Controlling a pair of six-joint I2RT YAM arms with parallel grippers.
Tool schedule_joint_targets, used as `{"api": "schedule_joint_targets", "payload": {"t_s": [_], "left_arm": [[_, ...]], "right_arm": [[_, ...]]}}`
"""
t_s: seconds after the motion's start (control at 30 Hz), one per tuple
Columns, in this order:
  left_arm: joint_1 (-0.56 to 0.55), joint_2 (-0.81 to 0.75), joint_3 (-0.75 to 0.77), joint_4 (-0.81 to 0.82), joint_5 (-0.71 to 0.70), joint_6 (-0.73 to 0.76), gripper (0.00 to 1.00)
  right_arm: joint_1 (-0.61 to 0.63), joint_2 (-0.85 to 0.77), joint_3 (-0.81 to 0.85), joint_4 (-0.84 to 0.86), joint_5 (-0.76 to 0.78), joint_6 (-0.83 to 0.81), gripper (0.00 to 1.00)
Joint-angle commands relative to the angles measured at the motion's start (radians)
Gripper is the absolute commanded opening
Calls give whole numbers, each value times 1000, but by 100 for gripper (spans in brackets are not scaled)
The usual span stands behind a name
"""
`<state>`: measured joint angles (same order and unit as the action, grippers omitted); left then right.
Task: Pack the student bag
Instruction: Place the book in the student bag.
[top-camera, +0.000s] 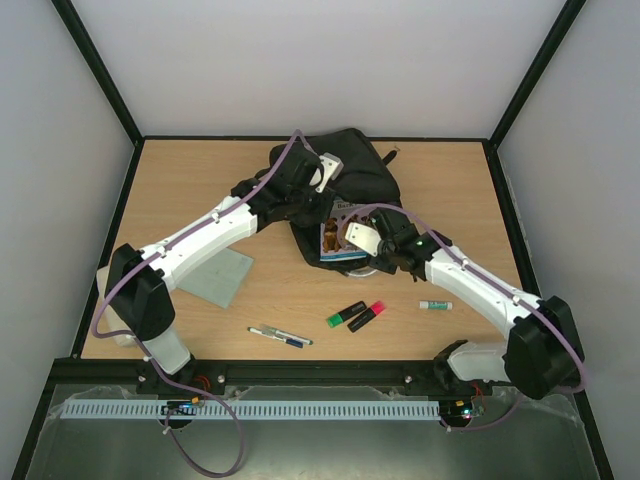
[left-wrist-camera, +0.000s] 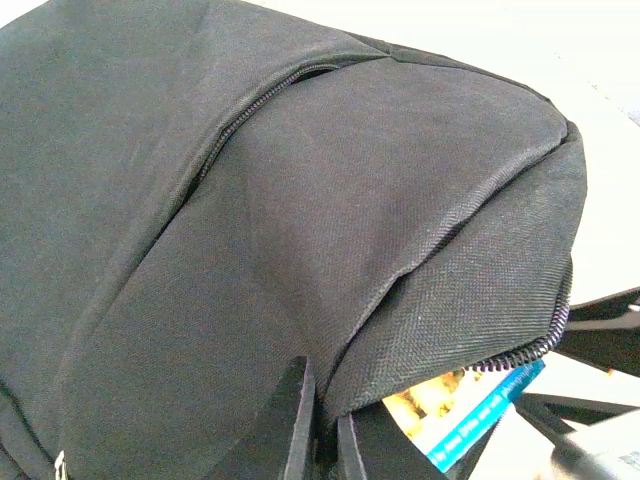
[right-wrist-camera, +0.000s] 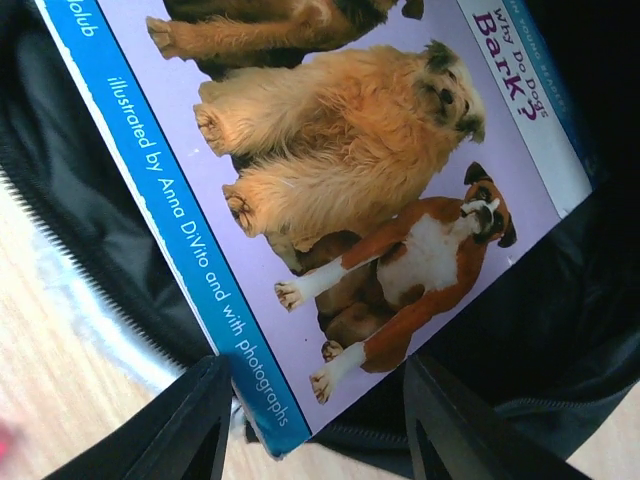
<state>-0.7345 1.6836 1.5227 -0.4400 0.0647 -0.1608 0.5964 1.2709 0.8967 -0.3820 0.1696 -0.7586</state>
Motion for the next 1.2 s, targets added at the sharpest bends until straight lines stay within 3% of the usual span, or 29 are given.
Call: {"api": "schedule_joint_targets", "payload": {"t_s": [0.0, 0.53, 0.83, 1.17], "left_arm": [[1, -50, 31, 50, 40, 7, 2], [1, -57, 31, 44, 64, 13, 2], [1, -62, 33, 35, 65, 21, 2], [1, -62, 33, 28, 76, 30, 2]], "right_arm": [[6, 46, -17, 103, 95, -66, 46], [6, 222, -35, 452, 197, -96, 36], [7, 103, -39, 239, -61, -143, 42], [13, 170, -29, 227, -64, -177, 43]]}}
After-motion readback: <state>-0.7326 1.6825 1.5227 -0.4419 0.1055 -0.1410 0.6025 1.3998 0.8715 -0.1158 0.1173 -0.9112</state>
